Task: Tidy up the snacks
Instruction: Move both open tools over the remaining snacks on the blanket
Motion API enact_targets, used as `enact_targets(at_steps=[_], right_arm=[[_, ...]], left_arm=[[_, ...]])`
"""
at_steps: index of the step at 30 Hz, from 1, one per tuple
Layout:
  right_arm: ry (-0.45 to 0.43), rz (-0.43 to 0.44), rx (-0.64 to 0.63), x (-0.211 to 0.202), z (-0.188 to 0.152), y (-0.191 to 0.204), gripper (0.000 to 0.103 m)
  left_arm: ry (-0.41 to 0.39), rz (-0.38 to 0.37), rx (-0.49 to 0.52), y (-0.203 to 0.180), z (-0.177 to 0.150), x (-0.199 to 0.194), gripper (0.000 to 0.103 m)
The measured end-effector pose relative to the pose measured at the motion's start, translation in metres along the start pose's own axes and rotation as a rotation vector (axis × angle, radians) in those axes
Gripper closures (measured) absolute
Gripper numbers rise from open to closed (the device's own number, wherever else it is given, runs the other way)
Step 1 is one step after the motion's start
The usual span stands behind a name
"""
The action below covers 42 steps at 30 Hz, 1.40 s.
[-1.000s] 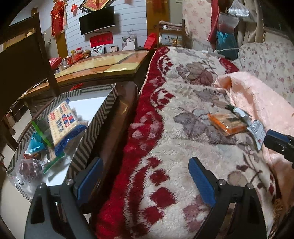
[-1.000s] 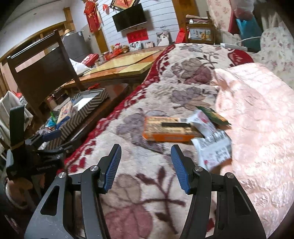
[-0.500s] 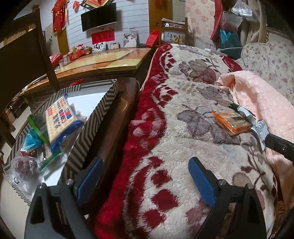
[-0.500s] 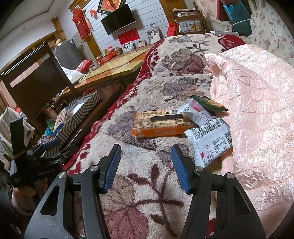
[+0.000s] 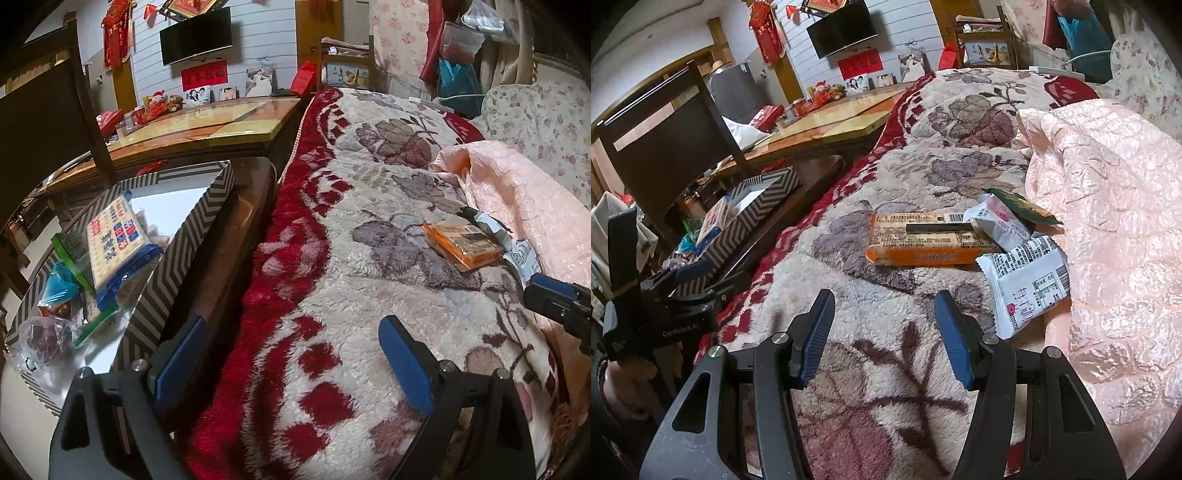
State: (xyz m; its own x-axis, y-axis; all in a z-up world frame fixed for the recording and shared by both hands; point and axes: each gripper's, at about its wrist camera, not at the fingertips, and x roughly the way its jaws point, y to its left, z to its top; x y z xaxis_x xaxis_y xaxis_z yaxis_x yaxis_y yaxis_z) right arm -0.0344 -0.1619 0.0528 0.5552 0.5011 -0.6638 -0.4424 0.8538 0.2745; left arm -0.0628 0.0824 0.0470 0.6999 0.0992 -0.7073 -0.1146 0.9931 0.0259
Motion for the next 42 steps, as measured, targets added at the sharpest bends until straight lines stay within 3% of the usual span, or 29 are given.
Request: enact_targets(at_steps=[16, 42], right_arm=[[0.003, -0.005, 0.011, 0.001, -0.001, -0.001, 0.047], [-0.005, -0.037, 0.057, -0.004, 0.014, -0.019, 0.047]], left_arm=[[-0.004, -0.025, 0.010, -0.008, 0.004, 0.001, 0.008], [-0.020, -0.117, 0.119, -0.061, 0.027, 0.011, 0.008]])
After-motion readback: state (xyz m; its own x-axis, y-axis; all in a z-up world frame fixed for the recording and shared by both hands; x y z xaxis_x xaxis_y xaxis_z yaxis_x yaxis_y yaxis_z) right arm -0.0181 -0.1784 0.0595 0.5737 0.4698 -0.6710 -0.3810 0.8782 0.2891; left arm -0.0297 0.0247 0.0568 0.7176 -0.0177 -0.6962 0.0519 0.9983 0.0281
